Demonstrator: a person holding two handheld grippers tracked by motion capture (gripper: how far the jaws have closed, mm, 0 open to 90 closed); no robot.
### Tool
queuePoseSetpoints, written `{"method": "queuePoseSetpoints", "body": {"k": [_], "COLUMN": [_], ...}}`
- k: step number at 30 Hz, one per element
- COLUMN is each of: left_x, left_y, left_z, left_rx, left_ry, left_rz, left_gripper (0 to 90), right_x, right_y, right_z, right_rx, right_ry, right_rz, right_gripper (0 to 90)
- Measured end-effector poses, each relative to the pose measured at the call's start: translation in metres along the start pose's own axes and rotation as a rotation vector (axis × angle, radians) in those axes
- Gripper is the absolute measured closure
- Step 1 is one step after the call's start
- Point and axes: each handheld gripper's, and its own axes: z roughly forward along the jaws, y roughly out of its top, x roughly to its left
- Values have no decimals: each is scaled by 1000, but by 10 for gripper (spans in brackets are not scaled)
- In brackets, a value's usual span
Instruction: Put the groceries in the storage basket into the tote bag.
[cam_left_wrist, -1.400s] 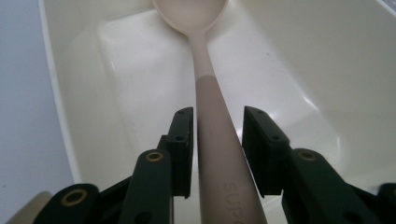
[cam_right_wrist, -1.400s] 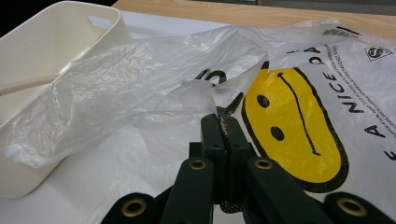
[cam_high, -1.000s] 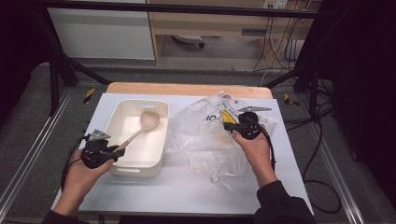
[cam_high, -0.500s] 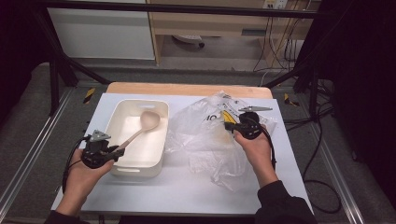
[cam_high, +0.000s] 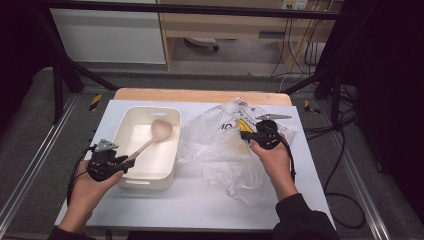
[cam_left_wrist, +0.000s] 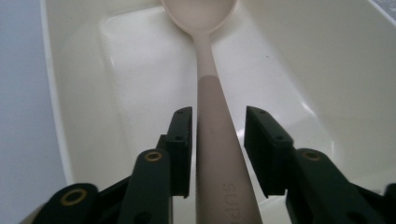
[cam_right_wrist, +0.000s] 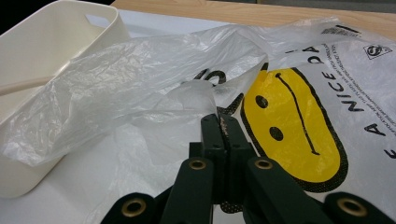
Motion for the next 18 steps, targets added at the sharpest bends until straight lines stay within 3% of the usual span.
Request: {"method": "queuePoseSetpoints", "body": {"k": [7,10,14,18], "left_x": [-1,-2,-2,-7], "left_y": [3,3,3,1], "left_z": [4,4,4,3], "left_rx": [17,21,19,1], "left_ry": [14,19,24,49], "left_rz": [19,32,36,75], "left_gripper": [582,684,690,695], "right_x": [0,-1,-1,0], "right_y": [0,0,-1,-1], "right_z": [0,0,0,1], "right_rx": [1,2,4,4], "right_ry": [1,-1,-1,-2], "right_rz": [0,-3,-3,-5], "right_gripper": [900,900,900,900]}}
